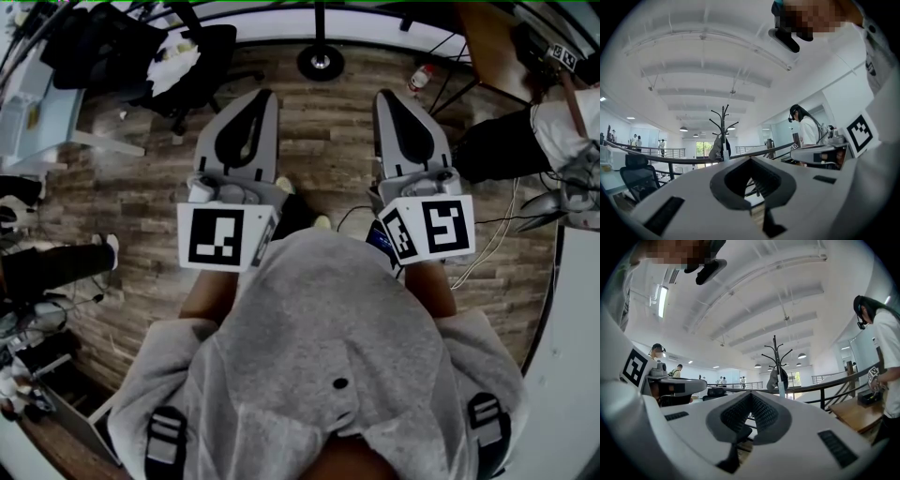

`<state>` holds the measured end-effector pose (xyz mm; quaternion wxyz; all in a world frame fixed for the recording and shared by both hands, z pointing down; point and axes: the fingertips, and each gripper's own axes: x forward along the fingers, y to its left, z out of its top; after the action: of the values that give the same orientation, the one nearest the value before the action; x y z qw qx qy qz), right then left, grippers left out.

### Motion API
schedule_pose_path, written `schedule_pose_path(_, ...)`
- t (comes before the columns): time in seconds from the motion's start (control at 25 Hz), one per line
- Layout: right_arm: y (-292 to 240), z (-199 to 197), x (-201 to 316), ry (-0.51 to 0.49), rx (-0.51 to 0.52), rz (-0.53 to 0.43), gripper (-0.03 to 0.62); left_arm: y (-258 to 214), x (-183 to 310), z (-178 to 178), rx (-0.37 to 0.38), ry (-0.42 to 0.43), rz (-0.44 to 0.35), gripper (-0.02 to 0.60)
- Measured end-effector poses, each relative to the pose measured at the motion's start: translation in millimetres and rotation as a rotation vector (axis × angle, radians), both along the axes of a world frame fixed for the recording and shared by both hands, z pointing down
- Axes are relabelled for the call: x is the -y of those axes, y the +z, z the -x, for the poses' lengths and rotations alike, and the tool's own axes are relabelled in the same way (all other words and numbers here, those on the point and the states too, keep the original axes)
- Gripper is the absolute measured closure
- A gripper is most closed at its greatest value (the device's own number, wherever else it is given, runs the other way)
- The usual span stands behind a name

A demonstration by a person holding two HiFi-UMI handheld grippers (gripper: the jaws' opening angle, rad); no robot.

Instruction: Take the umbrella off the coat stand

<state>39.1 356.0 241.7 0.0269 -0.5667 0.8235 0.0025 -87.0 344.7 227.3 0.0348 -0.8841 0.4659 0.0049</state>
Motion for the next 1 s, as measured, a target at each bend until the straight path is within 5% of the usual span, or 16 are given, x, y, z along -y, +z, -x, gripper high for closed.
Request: schedule_pose_path(1.0, 12, 6, 85, 0.005, -0.038, 0.013, 0.580, 15, 87, -2, -0.026, 0.024, 0.004, 0.571)
